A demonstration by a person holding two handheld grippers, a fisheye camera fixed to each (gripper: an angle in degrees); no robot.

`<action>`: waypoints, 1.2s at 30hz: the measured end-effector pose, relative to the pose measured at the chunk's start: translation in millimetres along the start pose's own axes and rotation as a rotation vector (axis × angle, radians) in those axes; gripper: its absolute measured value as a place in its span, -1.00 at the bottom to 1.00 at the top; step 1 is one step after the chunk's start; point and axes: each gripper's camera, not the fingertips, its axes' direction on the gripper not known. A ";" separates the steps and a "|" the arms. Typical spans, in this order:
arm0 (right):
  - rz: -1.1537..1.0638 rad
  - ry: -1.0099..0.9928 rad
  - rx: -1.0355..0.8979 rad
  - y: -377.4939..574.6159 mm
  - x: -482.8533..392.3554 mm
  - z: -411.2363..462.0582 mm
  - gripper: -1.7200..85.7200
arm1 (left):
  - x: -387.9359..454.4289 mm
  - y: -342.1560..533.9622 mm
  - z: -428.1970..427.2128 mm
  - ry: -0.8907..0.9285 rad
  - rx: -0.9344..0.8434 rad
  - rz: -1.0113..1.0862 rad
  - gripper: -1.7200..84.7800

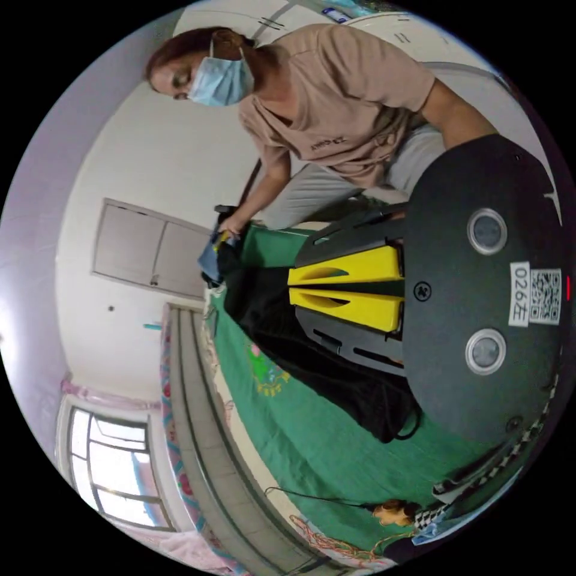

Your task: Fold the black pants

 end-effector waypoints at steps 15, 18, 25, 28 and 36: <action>-0.674 -0.012 -0.184 74.6 -149.8 23.9 -0.86 | 1.7 46.3 -13.5 -0.034 -0.124 -0.053 -0.97; -0.808 -0.026 -0.337 115.0 -183.6 49.8 -0.84 | 23.7 37.4 12.9 0.170 -0.220 0.123 -0.97; -0.992 -0.047 -0.631 204.4 -235.9 95.7 -0.83 | 56.0 44.0 38.9 0.095 -0.448 0.236 -0.98; -1.047 0.028 -0.742 245.8 -250.6 113.8 -0.80 | 42.1 51.6 -1.5 0.050 -0.304 0.142 -0.98; -1.091 0.114 -0.922 342.9 -276.1 138.2 -0.75 | 9.0 91.6 -110.2 -0.163 0.455 -0.205 -0.97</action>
